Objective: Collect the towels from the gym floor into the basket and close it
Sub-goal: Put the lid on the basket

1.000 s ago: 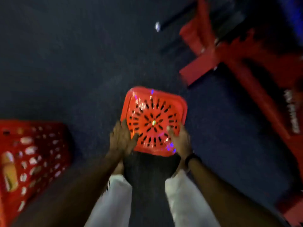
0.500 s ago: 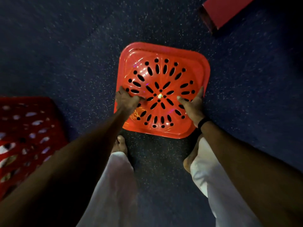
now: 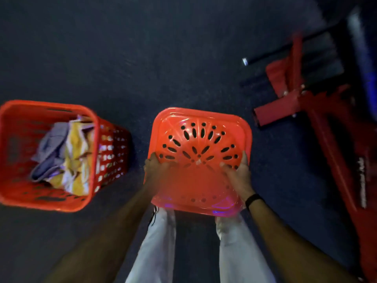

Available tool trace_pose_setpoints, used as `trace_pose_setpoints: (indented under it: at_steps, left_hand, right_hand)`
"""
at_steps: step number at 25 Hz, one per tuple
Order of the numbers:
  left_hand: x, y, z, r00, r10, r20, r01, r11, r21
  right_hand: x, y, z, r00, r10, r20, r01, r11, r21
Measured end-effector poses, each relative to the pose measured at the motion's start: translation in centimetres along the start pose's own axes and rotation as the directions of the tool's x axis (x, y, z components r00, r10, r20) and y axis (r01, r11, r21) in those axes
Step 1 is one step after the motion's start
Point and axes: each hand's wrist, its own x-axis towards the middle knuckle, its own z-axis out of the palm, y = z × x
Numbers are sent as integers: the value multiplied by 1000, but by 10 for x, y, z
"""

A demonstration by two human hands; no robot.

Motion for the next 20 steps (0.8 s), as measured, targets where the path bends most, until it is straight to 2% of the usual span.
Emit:
trace_pose_setpoints:
  at_steps: [3,6,9,13,15,20]
  left_hand:
    - [-43,7,-74,999,-30,-13,28,984,-177]
    - [-79,-3,-155,999,-35,-31,25,960,-280]
    - [-66,-54,-201,992,-75,-107,35,942,-333]
    - [-83,-77,-284,975,-123,-187,31,901,-433]
    - [-81,-86,-320,971,-117,-207,9,886,-463]
    - [-52,-115,-389,966,-82,-244,-17,925,-378]
  right_hand:
    - [-51,-71,2,995,-90,48,92,995,-42]
    - [-106,-132,23,979,-158,128,169,982,-80]
    - [-148,-172,64,951,-213,226,246,960,-130]
    - [-188,-207,136,918,-252,305,304,943,-137]
    - [-206,-218,169,914,-249,320,300,946,-123]
    - [-227,-221,236,919,-225,323,272,956,-109]
